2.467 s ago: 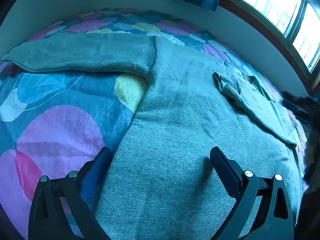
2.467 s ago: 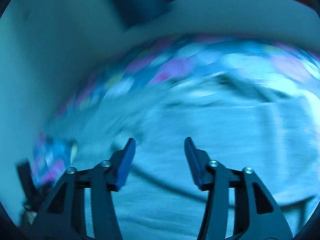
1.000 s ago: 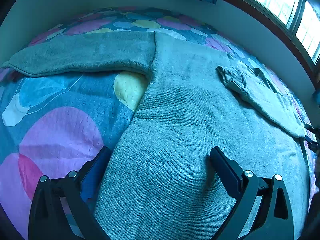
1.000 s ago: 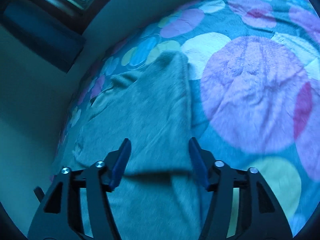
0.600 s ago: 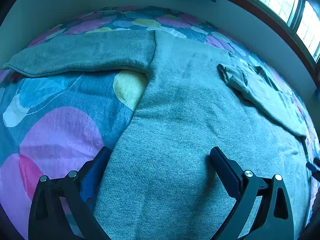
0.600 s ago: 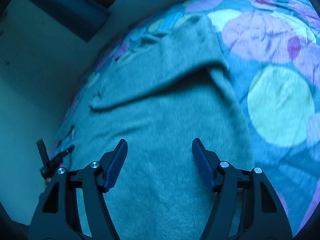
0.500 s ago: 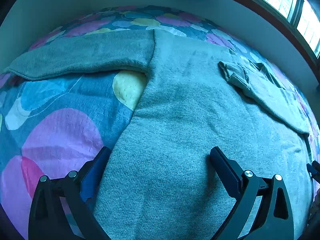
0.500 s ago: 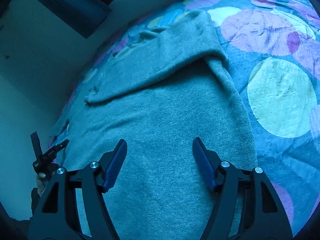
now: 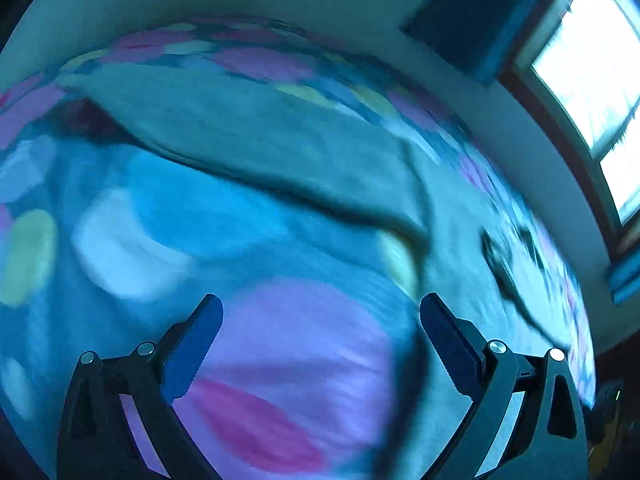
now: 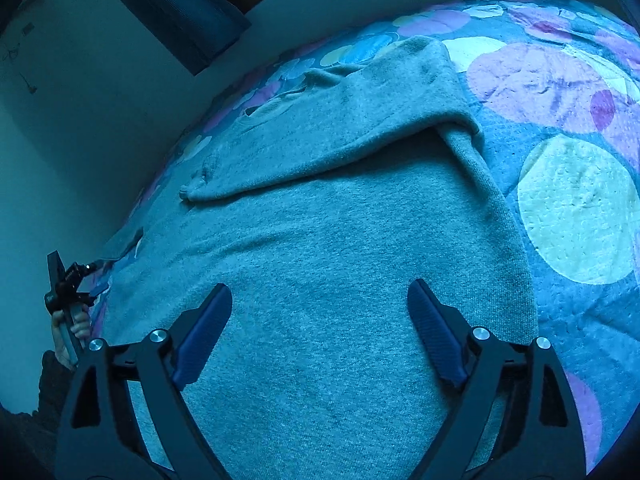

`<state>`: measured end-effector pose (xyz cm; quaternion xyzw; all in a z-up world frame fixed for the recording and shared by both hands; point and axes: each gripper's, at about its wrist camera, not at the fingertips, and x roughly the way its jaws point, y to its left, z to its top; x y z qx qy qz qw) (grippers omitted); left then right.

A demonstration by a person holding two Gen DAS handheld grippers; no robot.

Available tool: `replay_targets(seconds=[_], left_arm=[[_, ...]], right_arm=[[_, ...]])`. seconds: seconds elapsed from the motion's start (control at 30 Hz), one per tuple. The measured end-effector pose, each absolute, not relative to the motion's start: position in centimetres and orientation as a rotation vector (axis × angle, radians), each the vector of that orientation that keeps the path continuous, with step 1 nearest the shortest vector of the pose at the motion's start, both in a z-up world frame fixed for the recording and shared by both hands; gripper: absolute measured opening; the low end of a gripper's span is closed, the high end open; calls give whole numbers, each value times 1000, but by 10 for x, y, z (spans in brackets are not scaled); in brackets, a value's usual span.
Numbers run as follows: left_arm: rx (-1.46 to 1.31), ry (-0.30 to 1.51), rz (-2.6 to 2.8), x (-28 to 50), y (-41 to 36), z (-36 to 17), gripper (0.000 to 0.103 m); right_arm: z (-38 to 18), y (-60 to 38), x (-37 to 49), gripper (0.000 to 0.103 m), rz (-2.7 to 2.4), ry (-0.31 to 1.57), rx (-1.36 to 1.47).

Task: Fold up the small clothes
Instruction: 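Grasp the other sleeve cuff with the left gripper and lay it across the body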

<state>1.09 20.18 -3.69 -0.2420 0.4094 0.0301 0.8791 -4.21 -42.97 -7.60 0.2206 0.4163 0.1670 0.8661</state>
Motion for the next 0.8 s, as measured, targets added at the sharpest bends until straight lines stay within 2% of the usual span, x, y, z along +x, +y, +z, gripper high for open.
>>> replay_targets(seconds=[0.33,0.4,0.43,0.47,0.7,0.73,0.77,0.8], left_arm=[[-738,732,230,30,343,-38,97],[-770,712,247,37,364,-40,93],[-801,707,252,42,377,-42,81],[-849,699,241,45,389,-47,74],[-1093,601,183,65,437,-68,74],[-1111,587,178,68,440,-68,69],[-1115,581,176,71,441,-68,50],[-1117,577,157,74,441,-67,40]], right_arm=[[-78,-432,-42,90,358,862,482],[-78,-433,-42,90,359,861,485],[-78,-433,-42,90,359,861,487],[-78,-433,-41,90,359,860,489],[-78,-432,-41,91,351,858,489],[-78,-432,-41,91,350,858,489],[-78,-433,-40,91,351,858,488],[-78,-433,-40,91,350,857,488]])
